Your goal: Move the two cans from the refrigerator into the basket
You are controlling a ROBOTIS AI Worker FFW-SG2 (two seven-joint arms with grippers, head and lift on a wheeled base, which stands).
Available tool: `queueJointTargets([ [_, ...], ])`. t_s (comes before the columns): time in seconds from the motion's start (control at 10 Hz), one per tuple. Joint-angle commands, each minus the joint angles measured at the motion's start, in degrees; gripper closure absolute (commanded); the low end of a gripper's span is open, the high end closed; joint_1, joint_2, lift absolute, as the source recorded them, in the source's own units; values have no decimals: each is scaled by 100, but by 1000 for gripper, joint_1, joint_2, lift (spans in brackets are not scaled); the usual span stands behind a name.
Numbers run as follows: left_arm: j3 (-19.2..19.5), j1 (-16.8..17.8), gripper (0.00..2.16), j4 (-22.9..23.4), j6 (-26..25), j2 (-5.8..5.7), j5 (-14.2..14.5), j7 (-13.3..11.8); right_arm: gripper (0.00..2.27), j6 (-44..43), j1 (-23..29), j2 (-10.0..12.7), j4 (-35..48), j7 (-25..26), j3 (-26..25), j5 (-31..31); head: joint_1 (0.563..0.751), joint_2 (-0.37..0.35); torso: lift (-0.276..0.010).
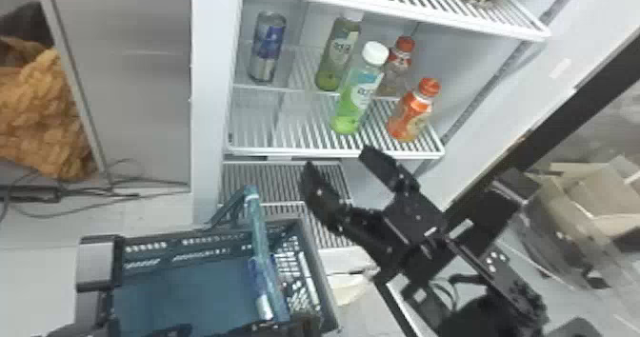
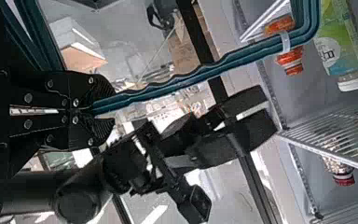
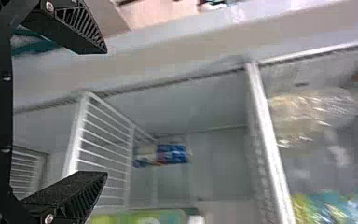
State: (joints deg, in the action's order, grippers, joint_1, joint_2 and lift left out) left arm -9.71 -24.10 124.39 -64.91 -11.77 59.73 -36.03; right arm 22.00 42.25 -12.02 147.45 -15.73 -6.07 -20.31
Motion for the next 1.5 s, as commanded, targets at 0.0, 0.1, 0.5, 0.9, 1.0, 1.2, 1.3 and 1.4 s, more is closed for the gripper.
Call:
queueJointTargets([
  [0.0, -23, 20, 1219, 0, -6, 0, -8, 0, 78, -780, -302, -2, -591, 0, 115, 9, 695, -350, -276],
  [0.1, -23, 20, 1219, 0, 8, 0, -8, 0, 78, -977, -499, -2, -914, 9, 195, 9, 695, -350, -276],
  [0.5, -58, 34, 1219, -29, -6, 0, -8, 0, 55, -1568, -1357, -107, -2039, 97, 664, 226, 695, -350, -276],
  [0.9, -138, 90, 1219, -57, -6, -18, -100, 0, 51, -2060, -2172, -142, -2939, 211, 858, 363, 695, -350, -276],
  [1.0, -172, 104, 1219, -99, -6, -18, -88, 0, 51, -2144, -2440, -142, -3192, 237, 972, 374, 695, -350, -276],
  [1.2, -195, 132, 1219, -113, -6, -27, -77, 0, 51, -2172, -2819, -142, -3516, 317, 1132, 397, 695, -350, -276],
  [1.3, -218, 146, 1219, -127, -6, -35, -77, 0, 51, -2187, -3002, -142, -3685, 369, 1224, 397, 695, -350, -276],
  [1.4, -241, 160, 1219, -127, -6, -44, -77, 0, 51, -2187, -3199, -142, -3882, 413, 1326, 408, 695, -350, -276],
])
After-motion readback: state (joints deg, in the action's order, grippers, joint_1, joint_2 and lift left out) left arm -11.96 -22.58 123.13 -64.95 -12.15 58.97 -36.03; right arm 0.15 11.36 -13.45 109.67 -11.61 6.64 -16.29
